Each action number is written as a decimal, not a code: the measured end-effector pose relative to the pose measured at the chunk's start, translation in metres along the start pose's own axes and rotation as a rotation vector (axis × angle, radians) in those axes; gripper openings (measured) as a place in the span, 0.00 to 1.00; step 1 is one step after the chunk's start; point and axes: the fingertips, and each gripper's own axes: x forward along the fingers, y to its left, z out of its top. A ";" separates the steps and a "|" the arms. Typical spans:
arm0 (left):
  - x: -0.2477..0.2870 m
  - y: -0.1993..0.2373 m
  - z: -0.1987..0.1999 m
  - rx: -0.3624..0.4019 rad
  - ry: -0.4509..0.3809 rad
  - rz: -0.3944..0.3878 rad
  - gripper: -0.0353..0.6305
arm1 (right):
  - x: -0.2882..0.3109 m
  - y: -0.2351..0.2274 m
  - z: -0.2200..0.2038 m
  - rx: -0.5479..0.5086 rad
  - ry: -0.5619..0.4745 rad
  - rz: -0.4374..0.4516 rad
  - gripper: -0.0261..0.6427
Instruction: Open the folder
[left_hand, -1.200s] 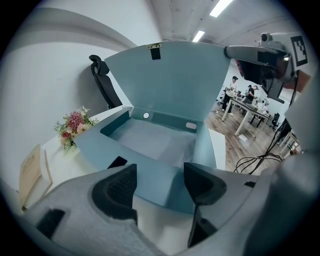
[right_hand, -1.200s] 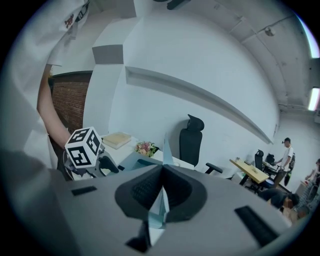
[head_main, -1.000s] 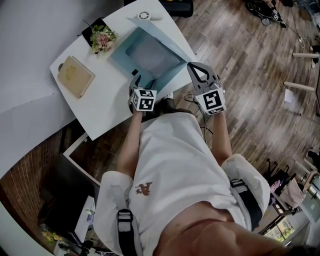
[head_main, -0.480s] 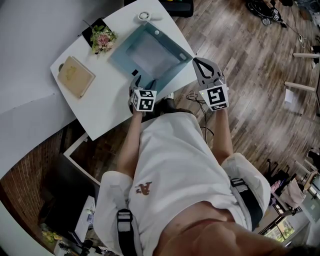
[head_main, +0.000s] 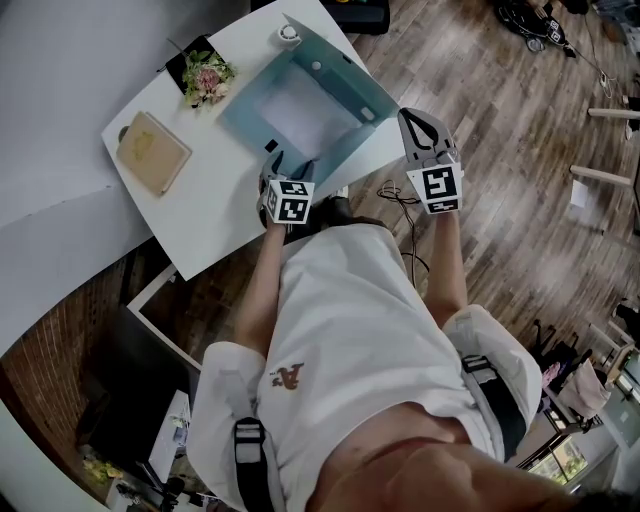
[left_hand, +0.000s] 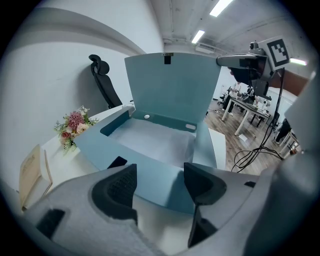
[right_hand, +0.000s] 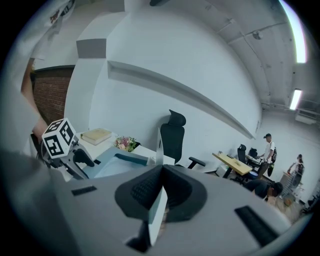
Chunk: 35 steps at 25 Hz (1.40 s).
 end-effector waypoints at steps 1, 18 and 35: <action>0.000 0.000 0.000 0.000 0.000 0.000 0.51 | 0.000 -0.002 -0.001 0.002 0.002 -0.007 0.05; -0.001 0.000 0.000 -0.004 0.000 0.008 0.51 | 0.003 -0.027 -0.023 0.026 0.045 -0.077 0.05; -0.002 0.000 0.001 -0.003 -0.003 0.008 0.51 | 0.003 -0.029 -0.024 0.015 0.056 -0.078 0.05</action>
